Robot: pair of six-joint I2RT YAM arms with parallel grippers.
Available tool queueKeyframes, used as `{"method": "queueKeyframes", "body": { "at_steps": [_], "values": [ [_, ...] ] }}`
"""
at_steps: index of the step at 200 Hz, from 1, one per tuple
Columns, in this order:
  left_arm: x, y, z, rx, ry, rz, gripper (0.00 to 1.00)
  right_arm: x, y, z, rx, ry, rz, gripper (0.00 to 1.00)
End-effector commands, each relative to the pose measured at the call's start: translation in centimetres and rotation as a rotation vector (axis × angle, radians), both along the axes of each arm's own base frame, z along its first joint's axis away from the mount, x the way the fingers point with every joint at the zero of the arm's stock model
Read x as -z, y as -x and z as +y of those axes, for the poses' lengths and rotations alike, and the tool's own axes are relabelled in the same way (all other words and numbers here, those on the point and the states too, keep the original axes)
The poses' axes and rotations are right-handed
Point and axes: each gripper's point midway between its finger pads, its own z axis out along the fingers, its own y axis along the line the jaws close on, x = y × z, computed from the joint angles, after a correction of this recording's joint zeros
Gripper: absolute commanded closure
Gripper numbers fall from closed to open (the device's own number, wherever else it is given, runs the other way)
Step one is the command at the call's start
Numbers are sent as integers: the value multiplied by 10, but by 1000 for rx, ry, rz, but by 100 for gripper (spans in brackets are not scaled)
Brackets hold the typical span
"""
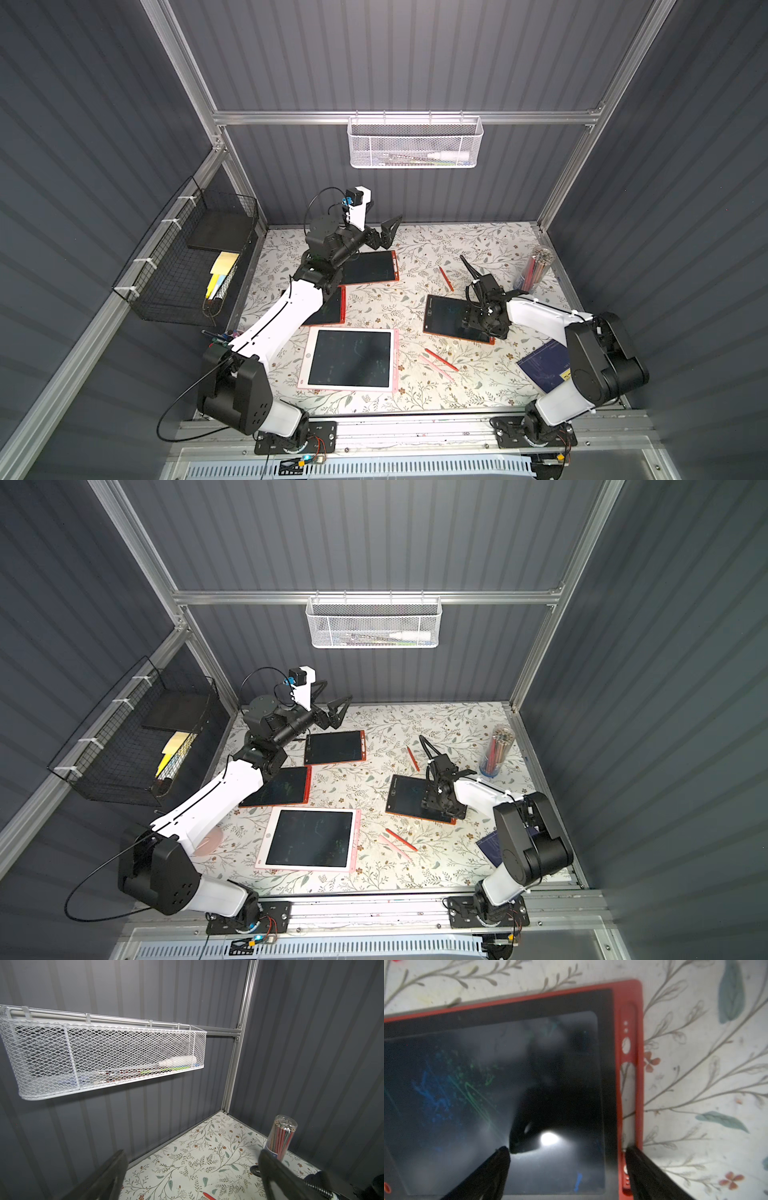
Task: Place the stylus back onto the writing tablet
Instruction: Move the writing tablet to the center of the board.
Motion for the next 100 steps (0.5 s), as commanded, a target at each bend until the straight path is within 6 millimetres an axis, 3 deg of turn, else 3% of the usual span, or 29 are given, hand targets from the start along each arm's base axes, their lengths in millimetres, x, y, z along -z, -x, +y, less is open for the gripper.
{"method": "queueKeyframes", "body": {
  "at_steps": [1,75,100],
  "values": [
    [2,0,1,-6,-13,-5,1,11,11,-13,32,56,59,7],
    [4,-1,2,-16,-14,0,1,-5,13,-38,147,107,71,2],
    [18,-15,4,-57,-27,46,1,-16,5,-20,84,19,28,3]
  ]
}}
